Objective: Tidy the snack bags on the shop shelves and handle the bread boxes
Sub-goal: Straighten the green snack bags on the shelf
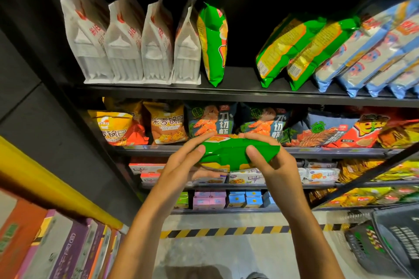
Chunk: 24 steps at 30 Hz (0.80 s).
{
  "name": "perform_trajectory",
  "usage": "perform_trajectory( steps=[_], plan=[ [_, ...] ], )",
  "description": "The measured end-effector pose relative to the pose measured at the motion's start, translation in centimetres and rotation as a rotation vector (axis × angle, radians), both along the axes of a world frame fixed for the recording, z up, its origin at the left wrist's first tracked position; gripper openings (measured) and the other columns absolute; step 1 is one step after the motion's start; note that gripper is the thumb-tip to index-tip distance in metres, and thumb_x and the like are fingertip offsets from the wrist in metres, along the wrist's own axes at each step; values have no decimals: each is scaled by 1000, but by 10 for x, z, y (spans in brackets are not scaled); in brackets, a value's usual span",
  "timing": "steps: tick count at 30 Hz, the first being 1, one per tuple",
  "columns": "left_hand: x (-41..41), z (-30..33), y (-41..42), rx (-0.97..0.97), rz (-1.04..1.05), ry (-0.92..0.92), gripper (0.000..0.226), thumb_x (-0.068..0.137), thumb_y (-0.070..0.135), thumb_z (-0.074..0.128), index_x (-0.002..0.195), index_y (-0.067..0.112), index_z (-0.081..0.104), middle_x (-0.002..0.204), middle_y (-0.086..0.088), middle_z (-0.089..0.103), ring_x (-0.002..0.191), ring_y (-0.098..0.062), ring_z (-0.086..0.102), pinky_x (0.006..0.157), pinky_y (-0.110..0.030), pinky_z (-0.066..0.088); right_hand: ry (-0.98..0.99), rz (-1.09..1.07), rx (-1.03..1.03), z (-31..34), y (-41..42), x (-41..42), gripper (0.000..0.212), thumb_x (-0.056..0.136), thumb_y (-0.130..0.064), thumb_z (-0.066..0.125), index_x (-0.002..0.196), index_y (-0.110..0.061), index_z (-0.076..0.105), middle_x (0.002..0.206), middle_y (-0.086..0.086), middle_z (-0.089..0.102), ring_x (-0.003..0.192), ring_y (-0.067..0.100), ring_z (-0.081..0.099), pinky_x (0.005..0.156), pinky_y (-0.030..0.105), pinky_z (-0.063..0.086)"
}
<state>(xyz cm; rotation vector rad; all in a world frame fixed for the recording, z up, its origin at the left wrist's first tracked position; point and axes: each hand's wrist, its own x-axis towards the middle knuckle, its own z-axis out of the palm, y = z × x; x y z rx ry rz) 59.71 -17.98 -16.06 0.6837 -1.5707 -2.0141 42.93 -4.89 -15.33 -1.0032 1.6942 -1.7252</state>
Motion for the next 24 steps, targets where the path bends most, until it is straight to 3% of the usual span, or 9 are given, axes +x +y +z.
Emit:
perform_trajectory(
  steps=[3, 6, 8, 11, 15, 19, 22, 24],
  plan=[
    [-1, 0, 1, -62, 26, 15, 45, 95, 36, 55, 139, 32, 62, 138, 9, 65, 96, -37, 76, 91, -36, 60, -10, 28, 60, 0, -2, 0, 35, 105, -41, 47, 121, -22, 72, 106, -15, 75, 104, 3, 69, 82, 12, 50],
    [0, -1, 3, -86, 20, 33, 45, 94, 32, 55, 139, 30, 61, 135, 19, 65, 93, -35, 77, 84, -23, 58, -57, 40, 83, -3, -2, -5, 27, 109, -24, 48, 123, -21, 71, 109, -10, 76, 106, 9, 71, 83, 16, 52],
    [-1, 0, 4, -88, 41, 40, 44, 95, 29, 55, 139, 27, 61, 133, 21, 66, 92, -34, 77, 83, -24, 58, -92, 73, 91, -4, -1, -8, 30, 103, -27, 54, 129, -22, 67, 119, -5, 75, 115, 13, 69, 91, 24, 53],
    [-2, 0, 5, -118, 43, 22, 42, 98, 25, 55, 140, 24, 60, 133, 15, 67, 102, -26, 76, 89, -37, 61, -138, 101, 73, -5, 1, -11, 43, 94, -32, 52, 135, -23, 64, 127, -1, 72, 122, 19, 66, 105, 39, 48],
    [-3, 0, 8, -221, 16, 17, 45, 97, 17, 61, 142, 21, 56, 135, 21, 63, 102, -21, 75, 85, -25, 58, -134, 54, 36, -4, -2, -9, 40, 103, -47, 49, 130, -25, 68, 131, -2, 70, 127, 19, 63, 111, 54, 44],
    [-5, -2, 10, -265, 22, 44, 47, 98, 1, 60, 141, 21, 57, 141, 17, 61, 120, -13, 67, 90, -22, 55, -175, 69, 22, -9, -2, -13, 34, 99, -32, 59, 130, -24, 68, 132, -1, 70, 126, 21, 64, 112, 55, 44],
    [-5, -3, 8, -281, 48, 49, 47, 96, 22, 60, 143, 20, 56, 149, 8, 56, 118, -17, 68, 95, -32, 57, -182, 122, 5, -12, -2, -17, 45, 91, -22, 56, 134, -27, 66, 141, 1, 65, 131, 25, 60, 113, 56, 43],
    [-4, -4, 7, -268, 56, 59, 52, 96, 36, 56, 145, 19, 56, 151, 1, 55, 129, -25, 61, 100, -40, 54, -171, 145, -21, -14, -1, -20, 48, 89, -19, 56, 136, -28, 64, 146, 1, 60, 136, 25, 56, 113, 57, 43]
  ],
)
